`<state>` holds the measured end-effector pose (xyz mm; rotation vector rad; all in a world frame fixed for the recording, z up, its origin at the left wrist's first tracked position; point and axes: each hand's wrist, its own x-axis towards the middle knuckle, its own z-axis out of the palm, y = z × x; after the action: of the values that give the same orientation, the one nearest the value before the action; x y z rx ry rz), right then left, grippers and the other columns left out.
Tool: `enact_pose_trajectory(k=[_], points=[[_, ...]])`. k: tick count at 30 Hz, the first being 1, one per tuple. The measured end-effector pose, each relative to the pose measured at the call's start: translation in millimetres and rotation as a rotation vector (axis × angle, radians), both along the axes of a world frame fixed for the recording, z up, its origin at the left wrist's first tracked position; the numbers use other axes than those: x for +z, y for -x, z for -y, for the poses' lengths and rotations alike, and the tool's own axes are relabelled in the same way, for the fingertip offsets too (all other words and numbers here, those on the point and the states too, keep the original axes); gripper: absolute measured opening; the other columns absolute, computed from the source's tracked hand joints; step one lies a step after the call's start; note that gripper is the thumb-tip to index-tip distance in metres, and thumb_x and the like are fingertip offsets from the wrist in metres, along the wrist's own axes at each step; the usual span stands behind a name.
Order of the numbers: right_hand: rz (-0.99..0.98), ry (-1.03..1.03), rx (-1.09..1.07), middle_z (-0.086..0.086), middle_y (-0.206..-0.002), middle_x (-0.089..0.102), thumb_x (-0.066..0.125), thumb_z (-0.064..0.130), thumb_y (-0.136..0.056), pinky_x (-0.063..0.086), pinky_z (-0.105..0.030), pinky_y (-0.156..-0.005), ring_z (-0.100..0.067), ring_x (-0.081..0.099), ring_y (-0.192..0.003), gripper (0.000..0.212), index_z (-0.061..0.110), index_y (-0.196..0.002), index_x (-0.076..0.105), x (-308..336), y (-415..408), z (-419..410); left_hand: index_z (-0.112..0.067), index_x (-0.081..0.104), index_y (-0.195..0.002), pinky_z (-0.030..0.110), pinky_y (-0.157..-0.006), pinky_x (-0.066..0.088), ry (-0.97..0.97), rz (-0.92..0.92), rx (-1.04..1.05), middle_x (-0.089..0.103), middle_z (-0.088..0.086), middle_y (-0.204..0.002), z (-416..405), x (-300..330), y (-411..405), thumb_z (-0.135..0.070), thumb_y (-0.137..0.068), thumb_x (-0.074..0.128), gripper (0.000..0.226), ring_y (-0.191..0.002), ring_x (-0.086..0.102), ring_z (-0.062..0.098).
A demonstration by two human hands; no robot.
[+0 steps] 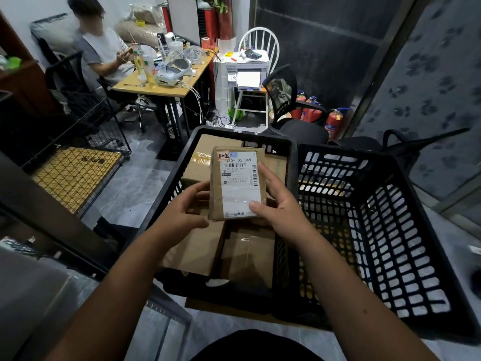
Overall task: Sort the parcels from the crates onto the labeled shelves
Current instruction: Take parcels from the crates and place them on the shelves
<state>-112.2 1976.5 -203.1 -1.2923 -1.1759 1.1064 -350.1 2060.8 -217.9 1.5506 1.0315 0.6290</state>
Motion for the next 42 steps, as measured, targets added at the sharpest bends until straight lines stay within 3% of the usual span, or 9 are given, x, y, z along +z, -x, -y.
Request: enact_pose_trajectory(k=[8,11,13,17,20,29,35,38,42], points=[[0.108,0.0,-0.039,0.024,-0.156,0.039,0.074,0.002,-0.09,0.06,-0.034,-0.094,-0.015,0.046,-0.139,0.087,0.064,-0.143,0.045,-2,-7,-2,-0.054,0.05,-0.133,0.02,-0.088,0.05,-0.176,-0.134,0.028,0.064,-0.025,-0.119,-5,-2,-8,-0.014,-0.097,0.07,0.057,-0.106,0.06,-0.017],[0.128,0.014,-0.07,0.022,-0.156,0.039,0.076,0.003,-0.088,0.057,-0.045,-0.102,-0.02,0.043,-0.143,0.087,0.066,-0.141,0.045,-1,-8,-3,-0.039,0.051,-0.149,0.014,-0.087,0.046,-0.275,-0.195,0.048,0.062,-0.017,-0.126,-9,-1,-10,-0.019,-0.093,0.077,0.065,-0.113,0.059,-0.008],[0.149,0.011,-0.087,0.02,-0.157,0.039,0.077,0.004,-0.088,0.054,-0.047,-0.107,-0.018,0.042,-0.144,0.087,0.066,-0.14,0.046,-2,-9,-3,-0.033,0.049,-0.152,0.017,-0.091,0.047,-0.311,-0.205,0.077,0.06,-0.01,-0.131,-10,-1,-11,-0.022,-0.09,0.08,0.07,-0.119,0.058,0.003],[0.162,-0.017,-0.113,0.027,-0.154,0.04,0.076,0.002,-0.088,0.049,-0.017,-0.099,0.01,0.042,-0.131,0.086,0.062,-0.143,0.047,-1,-10,-3,-0.032,0.05,-0.15,0.04,-0.103,0.053,-0.449,-0.326,0.138,0.059,-0.006,-0.138,-14,-3,-11,-0.038,-0.086,0.084,0.073,-0.122,0.057,0.012],[0.182,0.007,-0.107,0.028,-0.154,0.039,0.076,0.001,-0.087,0.053,-0.011,-0.083,-0.003,0.042,-0.136,0.087,0.063,-0.142,0.047,-1,-9,-3,-0.034,0.049,-0.15,0.053,-0.104,0.052,-0.536,-0.474,0.148,0.059,-0.005,-0.14,-17,-3,-9,-0.053,-0.081,0.083,0.079,-0.125,0.058,0.017],[0.243,0.012,-0.085,0.025,-0.155,0.037,0.077,0.004,-0.087,0.055,-0.027,-0.098,-0.008,0.04,-0.14,0.09,0.068,-0.141,0.043,2,-4,-6,-0.03,0.05,-0.15,0.052,-0.106,0.05,-0.588,-0.514,0.201,0.057,-0.001,-0.144,-9,3,-7,-0.05,-0.079,0.085,0.081,-0.131,0.053,0.023],[0.315,0.002,0.03,0.02,-0.159,0.036,0.078,0.009,-0.088,0.045,-0.021,-0.097,-0.007,0.04,-0.14,0.091,0.067,-0.145,0.038,4,-10,-12,-0.032,0.049,-0.151,0.059,-0.105,0.049,-0.615,-0.571,0.312,0.056,-0.002,-0.146,9,6,-2,-0.059,-0.075,0.084,0.088,-0.132,0.053,0.025],[0.34,0.001,0.119,0.022,-0.159,0.037,0.082,0.012,-0.086,0.042,-0.038,-0.114,-0.009,0.041,-0.143,0.093,0.067,-0.146,0.036,4,-21,-17,-0.032,0.05,-0.149,0.059,-0.104,0.049,-0.6,-0.588,0.402,0.057,-0.001,-0.145,21,10,-4,-0.061,-0.071,0.085,0.091,-0.131,0.054,0.026],[0.362,-0.008,0.268,0.025,-0.157,0.038,0.085,0.015,-0.085,0.041,-0.041,-0.118,-0.005,0.044,-0.14,0.094,0.065,-0.148,0.037,11,-36,-18,-0.029,0.054,-0.146,0.056,-0.104,0.05,-0.563,-0.571,0.538,0.06,-0.001,-0.141,45,14,-11,-0.064,-0.064,0.087,0.095,-0.127,0.057,0.024]])
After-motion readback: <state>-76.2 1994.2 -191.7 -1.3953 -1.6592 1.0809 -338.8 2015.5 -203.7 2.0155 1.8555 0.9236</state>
